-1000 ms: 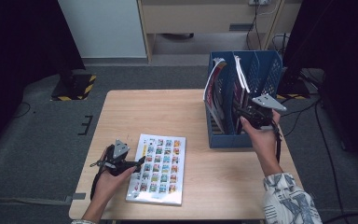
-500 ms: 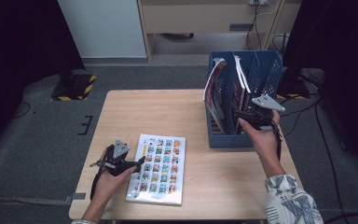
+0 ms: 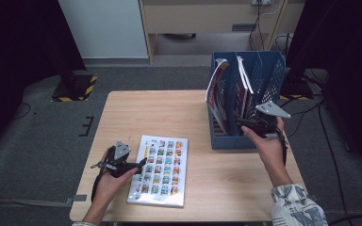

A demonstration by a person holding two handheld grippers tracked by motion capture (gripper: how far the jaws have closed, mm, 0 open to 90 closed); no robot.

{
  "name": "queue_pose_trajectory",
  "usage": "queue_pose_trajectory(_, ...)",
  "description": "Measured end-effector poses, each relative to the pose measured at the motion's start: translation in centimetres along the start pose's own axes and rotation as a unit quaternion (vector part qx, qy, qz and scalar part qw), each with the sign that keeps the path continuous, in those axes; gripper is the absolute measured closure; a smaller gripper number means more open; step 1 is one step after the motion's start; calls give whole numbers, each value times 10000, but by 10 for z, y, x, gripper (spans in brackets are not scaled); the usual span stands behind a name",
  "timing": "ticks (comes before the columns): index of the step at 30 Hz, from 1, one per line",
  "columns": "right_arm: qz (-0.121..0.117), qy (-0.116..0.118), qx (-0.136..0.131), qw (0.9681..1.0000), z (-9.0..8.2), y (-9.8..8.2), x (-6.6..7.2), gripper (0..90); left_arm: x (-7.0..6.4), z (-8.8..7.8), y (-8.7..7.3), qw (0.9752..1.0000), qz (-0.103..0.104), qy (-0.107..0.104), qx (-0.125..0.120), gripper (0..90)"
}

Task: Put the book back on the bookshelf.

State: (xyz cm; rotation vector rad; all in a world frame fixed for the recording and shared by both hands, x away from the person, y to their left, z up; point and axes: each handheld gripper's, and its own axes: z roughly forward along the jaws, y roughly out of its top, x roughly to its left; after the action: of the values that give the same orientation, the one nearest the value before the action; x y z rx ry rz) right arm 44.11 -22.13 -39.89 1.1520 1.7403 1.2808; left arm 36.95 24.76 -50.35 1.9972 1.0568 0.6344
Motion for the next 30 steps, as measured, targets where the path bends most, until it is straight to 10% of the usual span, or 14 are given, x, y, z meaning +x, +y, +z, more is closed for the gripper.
queue_pose_trajectory(30, 46, 451, 323, 9985, -16, -42, 34, 113, 0, 2, -1, 10000, -8, -26, 16, 55)
